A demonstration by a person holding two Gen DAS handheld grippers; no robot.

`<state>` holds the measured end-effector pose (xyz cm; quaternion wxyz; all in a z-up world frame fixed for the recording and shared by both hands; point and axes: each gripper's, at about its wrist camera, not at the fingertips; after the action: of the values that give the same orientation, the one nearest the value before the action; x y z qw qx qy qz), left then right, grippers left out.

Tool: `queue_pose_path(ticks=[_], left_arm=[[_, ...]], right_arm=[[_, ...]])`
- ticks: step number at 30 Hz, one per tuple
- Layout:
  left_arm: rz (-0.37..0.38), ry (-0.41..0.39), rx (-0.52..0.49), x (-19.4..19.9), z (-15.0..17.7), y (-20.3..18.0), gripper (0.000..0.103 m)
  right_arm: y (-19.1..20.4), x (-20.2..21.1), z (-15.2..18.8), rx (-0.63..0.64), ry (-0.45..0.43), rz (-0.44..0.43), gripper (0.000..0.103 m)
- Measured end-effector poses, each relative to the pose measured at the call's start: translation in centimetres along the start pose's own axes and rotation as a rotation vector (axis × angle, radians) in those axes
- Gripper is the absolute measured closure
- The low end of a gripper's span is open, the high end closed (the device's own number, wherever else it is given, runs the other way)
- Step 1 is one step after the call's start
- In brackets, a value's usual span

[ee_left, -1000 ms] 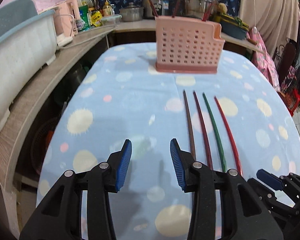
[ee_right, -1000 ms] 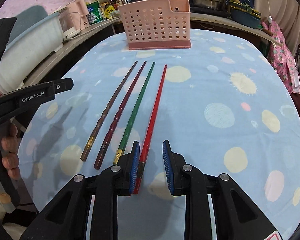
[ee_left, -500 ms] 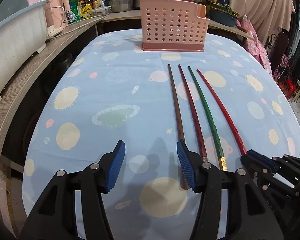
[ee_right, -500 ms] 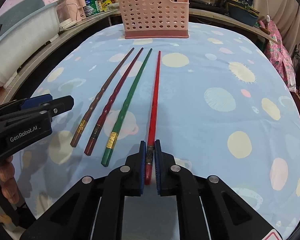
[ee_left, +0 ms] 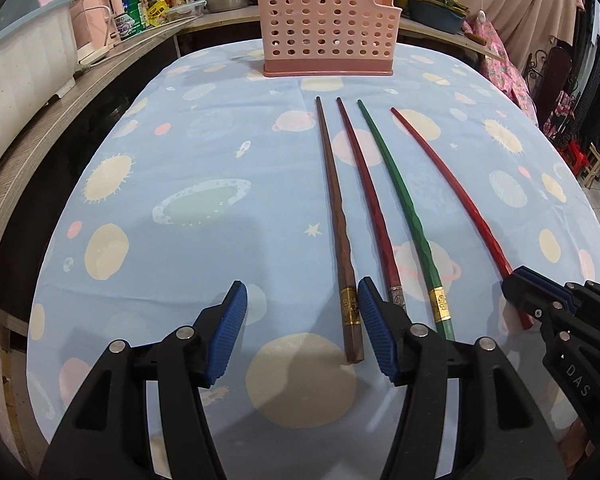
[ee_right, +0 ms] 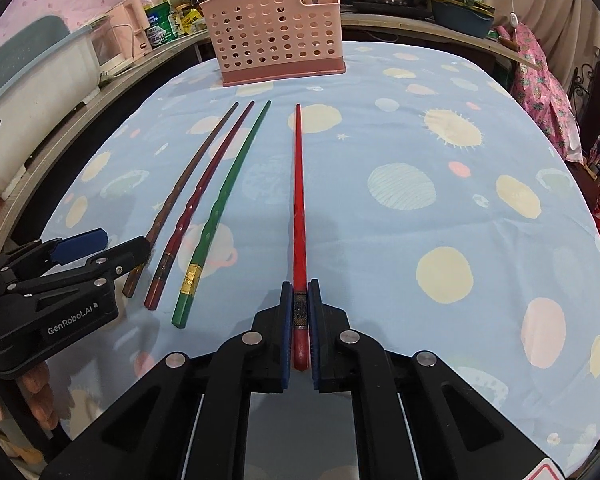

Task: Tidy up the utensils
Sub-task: 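Grasp the red chopstick with right tool while left tool grasps a brown chopstick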

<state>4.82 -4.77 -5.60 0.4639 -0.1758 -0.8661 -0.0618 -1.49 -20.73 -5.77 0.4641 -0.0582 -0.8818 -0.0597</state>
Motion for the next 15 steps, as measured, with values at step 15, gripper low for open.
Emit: queue_pose_path(ticks=[15], left_arm=[[0.015,-0.001,0.020,0.04,0.25,0.35,0.075]], right_arm=[[-0.07,0.02,0.02,-0.005,0.000,-0.006,0.096]])
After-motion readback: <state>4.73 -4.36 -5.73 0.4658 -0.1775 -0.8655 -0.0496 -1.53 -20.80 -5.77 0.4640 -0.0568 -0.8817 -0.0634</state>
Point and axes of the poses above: each gripper's, at about its wrist camera, not at the fingertips, and x roughly against the way its jaws point, y to its left, z to its underside, and after that the axes turned 4 degrees about z, right-handed
